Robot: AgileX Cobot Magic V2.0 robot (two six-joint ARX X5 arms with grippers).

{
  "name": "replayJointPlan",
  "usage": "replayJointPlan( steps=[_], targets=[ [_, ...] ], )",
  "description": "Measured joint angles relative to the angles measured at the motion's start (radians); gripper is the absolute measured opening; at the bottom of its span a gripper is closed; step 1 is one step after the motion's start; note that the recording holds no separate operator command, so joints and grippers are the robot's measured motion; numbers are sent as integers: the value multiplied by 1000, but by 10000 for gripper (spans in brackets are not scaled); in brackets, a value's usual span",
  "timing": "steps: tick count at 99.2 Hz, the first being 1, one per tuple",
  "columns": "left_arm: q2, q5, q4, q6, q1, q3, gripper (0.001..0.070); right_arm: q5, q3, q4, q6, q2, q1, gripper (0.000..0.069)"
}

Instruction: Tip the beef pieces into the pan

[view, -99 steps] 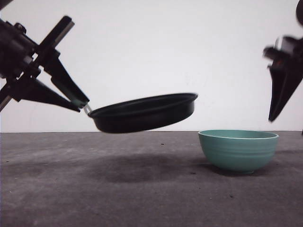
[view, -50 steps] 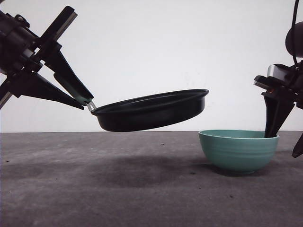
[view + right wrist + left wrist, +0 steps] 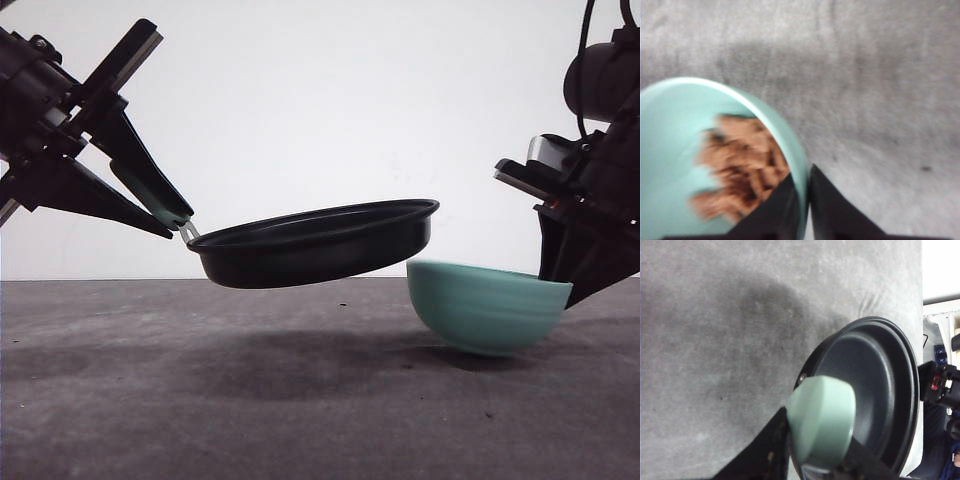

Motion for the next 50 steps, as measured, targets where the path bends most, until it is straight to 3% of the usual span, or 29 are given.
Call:
replayJointPlan(
  steps=[19,40,50],
  targets=[
    [0,13,-61,34,-5,0,52,47,0,40,1,-49,0,12],
    [0,84,-94,79,-5,0,52,148,13,175,7,-258,46,12],
    [0,87,-103,93,-10,2,52,203,22,224,-7,-370,137,12]
  ],
)
